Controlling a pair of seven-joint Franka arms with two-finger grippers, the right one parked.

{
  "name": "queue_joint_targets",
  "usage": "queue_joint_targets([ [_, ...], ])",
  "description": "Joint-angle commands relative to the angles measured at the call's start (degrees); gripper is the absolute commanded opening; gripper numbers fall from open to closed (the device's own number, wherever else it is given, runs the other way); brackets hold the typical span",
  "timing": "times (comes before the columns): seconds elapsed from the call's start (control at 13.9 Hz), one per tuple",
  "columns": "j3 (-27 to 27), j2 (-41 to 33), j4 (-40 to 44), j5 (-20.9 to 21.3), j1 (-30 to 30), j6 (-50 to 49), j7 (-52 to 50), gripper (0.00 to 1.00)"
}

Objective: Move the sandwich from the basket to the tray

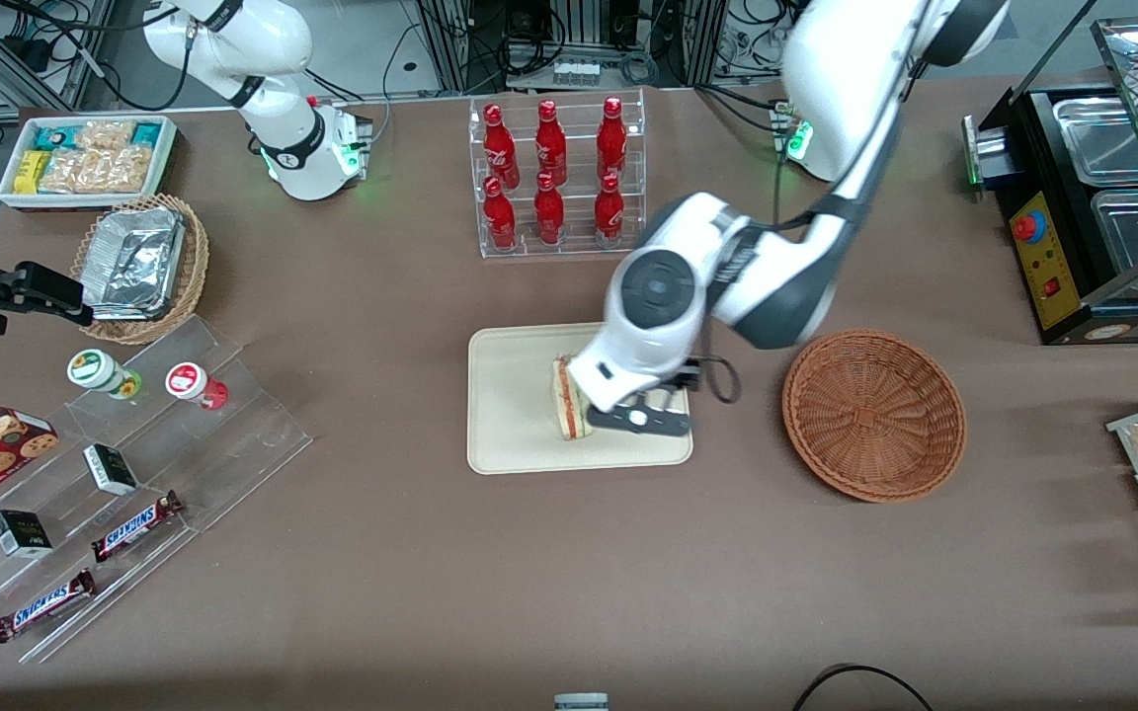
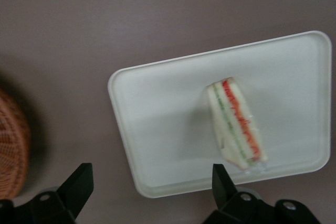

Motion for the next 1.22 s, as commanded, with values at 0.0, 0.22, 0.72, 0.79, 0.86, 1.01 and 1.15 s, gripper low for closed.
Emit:
queue_joint_targets([
  [0.0,-0.61,-5.77,-4.07,-1.13,6.25,-3.36,9.93,1.00],
  [0.22,-0.26,-9.65,-6.27,-0.35,10.39,-6.44,16.74,1.00],
  [0.72,-0.26,-20.98,-20.84,-0.26,21.04,-0.84,25.97,1.00],
  [0.79,-0.26,-23.61,-24.70,-0.17,21.65,1.79,25.97,1.00],
  [0.86,-0.26,-26.77,-29.35,-0.17,22.44,4.60,25.88,1.00],
  [1.01,-0.26,-32.31,-36.31,-0.34,23.15,7.96,25.88,1.00],
  [1.15,-0.09,-37.15,-40.80,-0.78,23.24,7.80,25.80,1.00],
])
